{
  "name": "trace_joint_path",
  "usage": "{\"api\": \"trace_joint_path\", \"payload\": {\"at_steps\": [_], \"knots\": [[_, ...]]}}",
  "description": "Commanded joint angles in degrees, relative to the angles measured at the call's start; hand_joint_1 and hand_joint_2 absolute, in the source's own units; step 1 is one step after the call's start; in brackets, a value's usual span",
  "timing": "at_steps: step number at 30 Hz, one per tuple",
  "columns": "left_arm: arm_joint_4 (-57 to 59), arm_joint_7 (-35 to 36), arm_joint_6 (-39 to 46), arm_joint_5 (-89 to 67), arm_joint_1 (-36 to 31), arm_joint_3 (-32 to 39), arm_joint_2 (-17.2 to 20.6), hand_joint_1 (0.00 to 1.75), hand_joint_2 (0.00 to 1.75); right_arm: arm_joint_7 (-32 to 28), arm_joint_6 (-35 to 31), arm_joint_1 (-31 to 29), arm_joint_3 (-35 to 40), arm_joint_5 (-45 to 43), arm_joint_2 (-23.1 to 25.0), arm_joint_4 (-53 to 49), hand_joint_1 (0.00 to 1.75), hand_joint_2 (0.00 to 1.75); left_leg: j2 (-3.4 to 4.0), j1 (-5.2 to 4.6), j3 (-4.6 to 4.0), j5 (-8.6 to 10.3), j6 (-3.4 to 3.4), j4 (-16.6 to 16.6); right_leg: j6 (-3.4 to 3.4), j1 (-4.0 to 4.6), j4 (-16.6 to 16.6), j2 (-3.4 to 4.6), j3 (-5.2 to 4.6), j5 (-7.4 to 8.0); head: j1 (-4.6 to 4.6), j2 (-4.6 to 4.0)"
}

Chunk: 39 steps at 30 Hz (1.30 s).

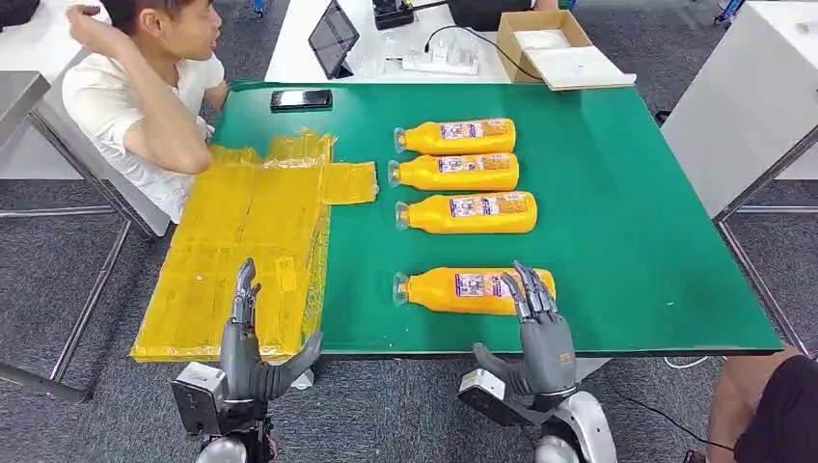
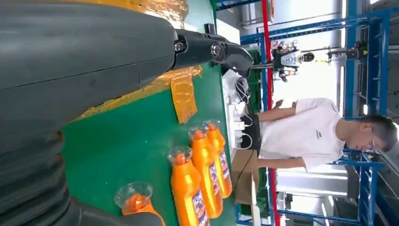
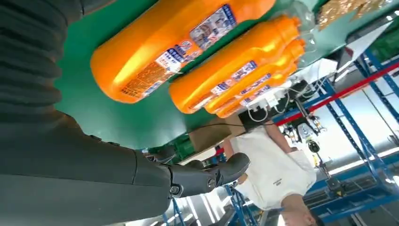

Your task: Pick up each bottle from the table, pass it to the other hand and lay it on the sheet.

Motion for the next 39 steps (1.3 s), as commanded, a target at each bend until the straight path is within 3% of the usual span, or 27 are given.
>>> {"api": "trace_joint_path", "payload": {"at_steps": [1, 7, 10, 25, 34, 39], "knots": [[4.67, 0.38, -0.56, 0.04, -2.5, -0.31, 1.54, 0.0, 1.75, 4.33, 3.9, -5.79, -1.68, 3.38, -2.48, 8.95, 0.0, 1.75, 0.14, 0.02, 0.34, -0.05, -0.1, -0.11, -0.11, 0.04, -0.12, 0.04, 0.32, -0.03, 0.0, 0.0], [5.7, 0.53, -0.89, -0.13, -3.06, -0.38, 1.84, 0.0, 1.75, 6.54, 3.96, -7.44, 0.03, 7.18, -2.52, 13.6, 0.0, 1.75, 0.08, 0.03, 0.29, -0.03, -0.09, -0.12, -0.11, 0.04, -0.14, 0.0, 0.31, -0.01, 0.02, 0.0], [5.9, 0.75, -1.17, -0.37, -3.29, -0.63, 1.92, 0.0, 1.75, 10.5, 6.13, -9.42, 0.64, 10.13, -3.68, 16.62, 0.0, 1.75, 0.17, 0.03, 0.43, -0.07, -0.13, -0.16, -0.16, 0.06, -0.16, 0.07, 0.42, -0.04, 0.0, 0.0], [6.33, 1.46, -1.53, -0.79, -3.55, -0.35, 1.88, 0.0, 1.75, 16.46, 3.8, -13.41, -1.13, 18.46, -3.83, 24.16, 0.0, 1.75, 0.14, 0.04, 0.39, -0.08, -0.12, -0.11, -0.15, 0.06, -0.11, 0.04, 0.39, -0.05, 0.0, 0.0], [6.87, 1.65, -1.8, -0.87, -3.9, -0.81, 2.08, 0.0, 1.75, 16.95, 2.55, -16.58, -2.14, 19.72, -4.09, 28.76, 0.0, 1.75, 0.1, -0.01, 0.2, -0.03, -0.06, -0.07, -0.07, 0.01, -0.06, 0.05, 0.19, 0.0, 0.0, 0.0], [6.52, 2.0, -2.15, -1.19, -4.17, -1.27, 2.32, 0.0, 1.75, 16.69, 5.12, -19.62, -1.57, 19.69, -3.42, 32.18, 0.0, 1.75, 0.15, 0.01, 0.21, -0.02, -0.07, -0.06, -0.08, 0.03, -0.08, 0.08, 0.2, 0.02, 0.0, 0.0]]}}
